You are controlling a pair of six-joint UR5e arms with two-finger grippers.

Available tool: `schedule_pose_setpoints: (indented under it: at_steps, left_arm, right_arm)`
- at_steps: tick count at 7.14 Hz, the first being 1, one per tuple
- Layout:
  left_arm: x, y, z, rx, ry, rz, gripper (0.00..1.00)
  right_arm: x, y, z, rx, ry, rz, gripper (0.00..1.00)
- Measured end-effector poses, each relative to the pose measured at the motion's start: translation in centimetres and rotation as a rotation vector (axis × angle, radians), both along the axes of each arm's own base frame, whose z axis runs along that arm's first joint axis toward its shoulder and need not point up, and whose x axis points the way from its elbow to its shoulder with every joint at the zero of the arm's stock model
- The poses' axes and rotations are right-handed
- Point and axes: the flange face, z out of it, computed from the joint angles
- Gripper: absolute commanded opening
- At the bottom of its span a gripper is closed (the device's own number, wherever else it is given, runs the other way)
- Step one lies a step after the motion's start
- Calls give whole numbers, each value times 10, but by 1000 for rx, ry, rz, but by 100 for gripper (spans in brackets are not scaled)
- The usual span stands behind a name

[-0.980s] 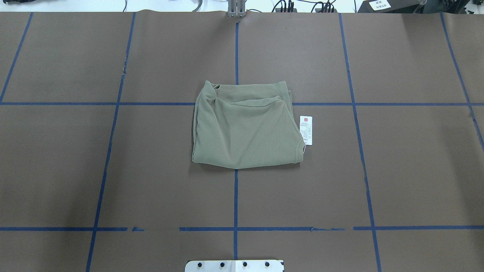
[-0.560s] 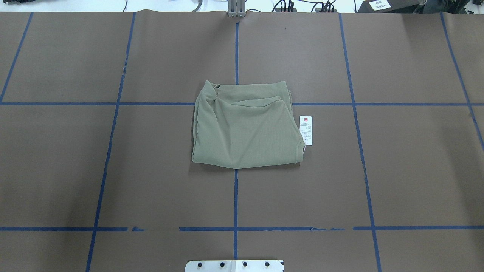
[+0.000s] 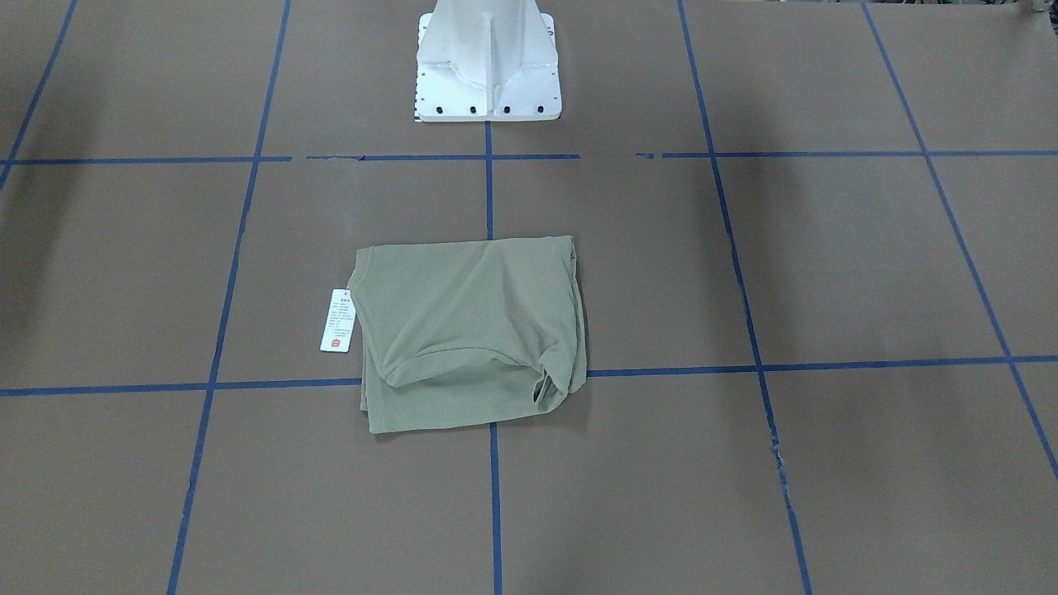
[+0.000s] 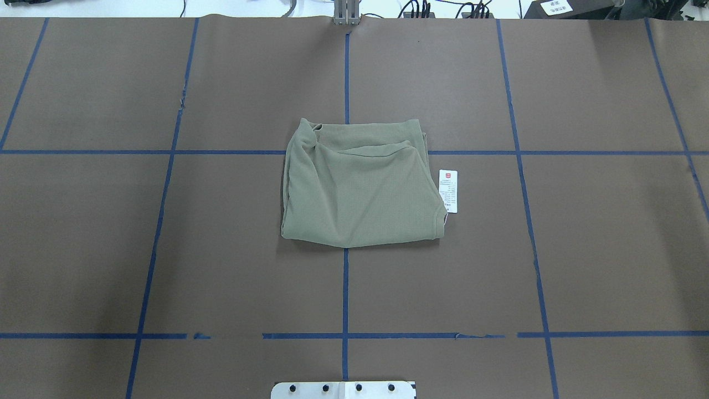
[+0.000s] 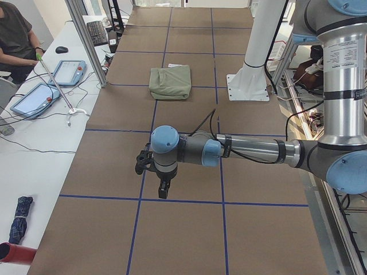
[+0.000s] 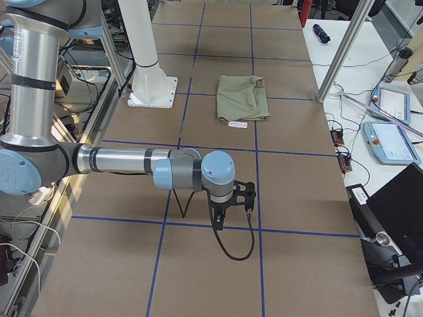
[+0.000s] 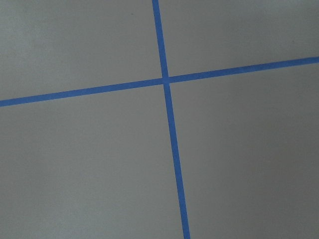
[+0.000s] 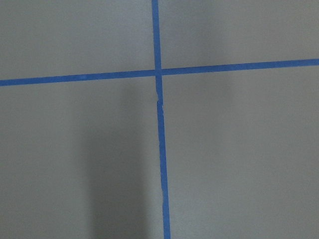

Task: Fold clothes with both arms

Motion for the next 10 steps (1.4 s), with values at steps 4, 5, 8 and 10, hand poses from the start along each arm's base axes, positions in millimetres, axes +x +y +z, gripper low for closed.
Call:
schedule_pose_setpoints:
  at_steps: [4,5,8,10]
  left_arm:
    - [0,0,-1,1,1,0,100]
    - [1,0,-1,-2,7,-1,100]
    - [2,1,-3,-45,34,-41,100]
    - [2,1,-4,-52,37,-49,100]
  right_arm:
    - [-11,-4,-5,9,-19,-24,100]
    - [-11,-4,-6,10,-18,-24,100]
    - [-12,-4,-6,10,-18,-26,100]
    - [-12,-4,-6,11,-18,-26,100]
